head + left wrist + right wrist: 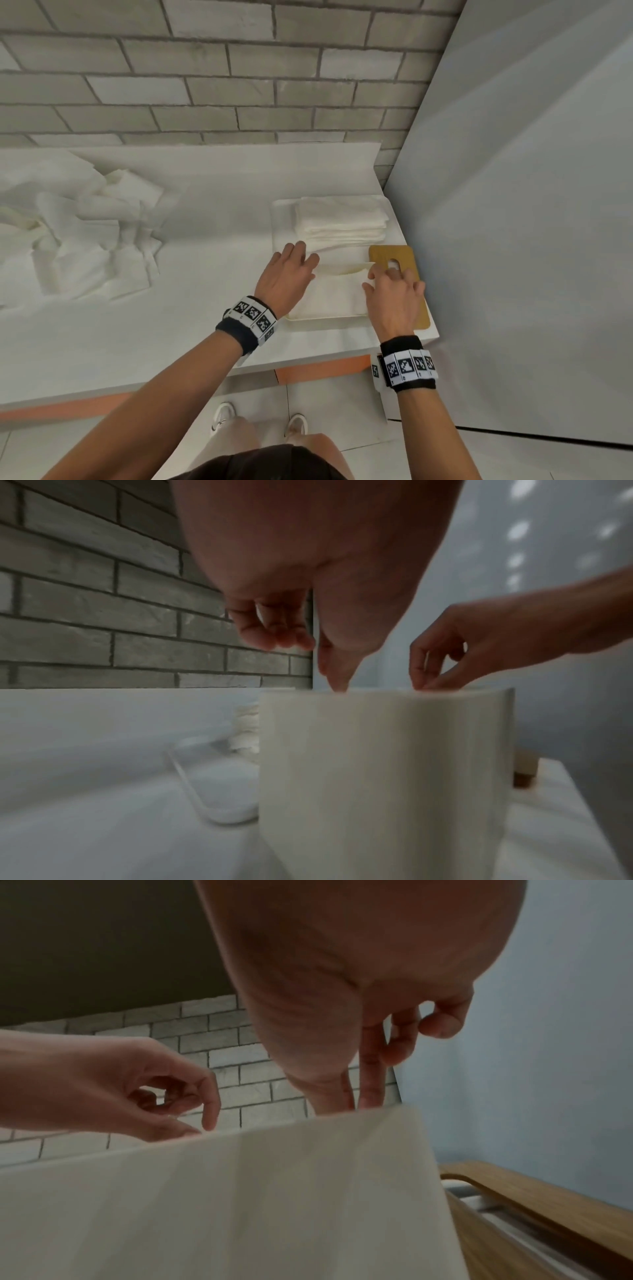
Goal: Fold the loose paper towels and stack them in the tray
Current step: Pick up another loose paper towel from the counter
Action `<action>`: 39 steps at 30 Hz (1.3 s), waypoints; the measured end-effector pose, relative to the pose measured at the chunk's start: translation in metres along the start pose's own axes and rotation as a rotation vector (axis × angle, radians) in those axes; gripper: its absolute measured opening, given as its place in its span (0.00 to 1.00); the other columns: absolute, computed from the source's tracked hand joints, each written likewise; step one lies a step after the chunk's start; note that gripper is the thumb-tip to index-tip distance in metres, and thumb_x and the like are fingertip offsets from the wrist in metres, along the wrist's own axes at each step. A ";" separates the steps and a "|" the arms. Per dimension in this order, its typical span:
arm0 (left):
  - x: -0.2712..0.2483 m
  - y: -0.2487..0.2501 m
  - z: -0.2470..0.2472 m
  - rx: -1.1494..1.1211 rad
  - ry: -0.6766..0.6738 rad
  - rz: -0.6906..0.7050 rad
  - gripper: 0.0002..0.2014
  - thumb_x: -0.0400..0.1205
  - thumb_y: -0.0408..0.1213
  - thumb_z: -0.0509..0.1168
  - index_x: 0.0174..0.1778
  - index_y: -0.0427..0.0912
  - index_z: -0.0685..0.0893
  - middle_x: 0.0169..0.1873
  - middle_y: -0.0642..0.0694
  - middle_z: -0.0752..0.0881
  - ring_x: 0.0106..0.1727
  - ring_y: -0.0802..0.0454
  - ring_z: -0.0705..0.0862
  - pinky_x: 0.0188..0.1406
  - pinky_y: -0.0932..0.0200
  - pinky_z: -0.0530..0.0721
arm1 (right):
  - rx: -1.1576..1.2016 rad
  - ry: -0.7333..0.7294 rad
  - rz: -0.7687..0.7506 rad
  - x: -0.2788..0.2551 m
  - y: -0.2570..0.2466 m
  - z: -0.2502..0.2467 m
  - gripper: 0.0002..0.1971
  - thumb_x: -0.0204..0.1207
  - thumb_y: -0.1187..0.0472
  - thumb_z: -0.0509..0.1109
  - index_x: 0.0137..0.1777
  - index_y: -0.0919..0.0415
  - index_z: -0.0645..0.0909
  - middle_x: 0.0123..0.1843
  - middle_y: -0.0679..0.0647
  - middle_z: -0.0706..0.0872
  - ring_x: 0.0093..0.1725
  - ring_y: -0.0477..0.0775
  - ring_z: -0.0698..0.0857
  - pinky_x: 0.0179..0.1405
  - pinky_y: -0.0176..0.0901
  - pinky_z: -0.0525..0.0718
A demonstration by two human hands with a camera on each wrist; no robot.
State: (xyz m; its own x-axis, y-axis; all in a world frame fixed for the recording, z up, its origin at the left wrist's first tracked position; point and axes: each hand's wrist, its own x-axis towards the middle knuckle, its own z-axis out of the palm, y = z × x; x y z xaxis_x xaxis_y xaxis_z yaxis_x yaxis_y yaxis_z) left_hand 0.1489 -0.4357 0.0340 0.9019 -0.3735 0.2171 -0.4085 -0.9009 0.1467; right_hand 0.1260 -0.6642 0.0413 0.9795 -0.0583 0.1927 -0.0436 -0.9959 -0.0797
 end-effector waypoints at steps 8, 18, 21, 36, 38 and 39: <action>0.014 0.016 0.004 0.073 -0.632 0.152 0.16 0.86 0.34 0.69 0.71 0.44 0.83 0.65 0.39 0.83 0.65 0.35 0.84 0.57 0.46 0.83 | 0.147 -0.654 -0.064 0.019 -0.024 0.014 0.25 0.80 0.53 0.80 0.74 0.47 0.78 0.70 0.57 0.76 0.67 0.64 0.83 0.64 0.53 0.84; -0.049 -0.083 -0.069 -0.360 -0.025 -0.129 0.08 0.88 0.43 0.68 0.62 0.51 0.83 0.56 0.52 0.88 0.52 0.46 0.87 0.47 0.46 0.88 | 0.347 -0.183 -0.001 -0.004 -0.074 -0.023 0.12 0.85 0.54 0.77 0.65 0.46 0.82 0.62 0.52 0.87 0.57 0.57 0.89 0.50 0.56 0.90; -0.092 -0.178 -0.080 -0.335 0.092 -0.318 0.02 0.87 0.43 0.69 0.53 0.51 0.84 0.47 0.53 0.90 0.48 0.47 0.88 0.44 0.44 0.89 | 0.577 -0.102 -0.051 -0.023 -0.145 -0.027 0.06 0.86 0.52 0.76 0.58 0.41 0.82 0.55 0.43 0.90 0.51 0.45 0.90 0.45 0.51 0.91; -0.234 -0.421 -0.045 -0.360 -0.063 -0.766 0.12 0.80 0.35 0.79 0.58 0.47 0.87 0.55 0.46 0.79 0.50 0.42 0.84 0.59 0.40 0.87 | 0.629 -0.542 -0.297 0.005 -0.484 0.100 0.25 0.87 0.53 0.73 0.81 0.39 0.73 0.81 0.53 0.73 0.71 0.60 0.82 0.66 0.58 0.86; -0.237 -0.423 -0.044 -0.406 -0.001 -0.783 0.14 0.80 0.32 0.79 0.58 0.48 0.86 0.50 0.49 0.79 0.43 0.46 0.83 0.56 0.41 0.88 | 0.587 -0.600 -0.288 0.005 -0.494 0.111 0.22 0.87 0.53 0.73 0.79 0.40 0.76 0.76 0.54 0.75 0.72 0.61 0.79 0.63 0.55 0.83; -0.237 -0.424 -0.045 -0.434 0.037 -0.782 0.15 0.80 0.30 0.79 0.58 0.49 0.87 0.48 0.49 0.80 0.40 0.48 0.83 0.55 0.42 0.88 | 0.610 -0.581 -0.262 0.004 -0.495 0.117 0.18 0.87 0.55 0.72 0.75 0.42 0.78 0.71 0.52 0.77 0.70 0.59 0.80 0.60 0.53 0.83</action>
State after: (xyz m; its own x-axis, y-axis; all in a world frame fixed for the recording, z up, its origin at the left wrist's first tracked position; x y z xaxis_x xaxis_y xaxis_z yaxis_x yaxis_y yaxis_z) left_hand 0.1019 0.0446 -0.0360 0.9429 0.3260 -0.0681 0.2968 -0.7296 0.6161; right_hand 0.1741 -0.1632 -0.0328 0.8957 0.3766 -0.2364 0.1464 -0.7519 -0.6429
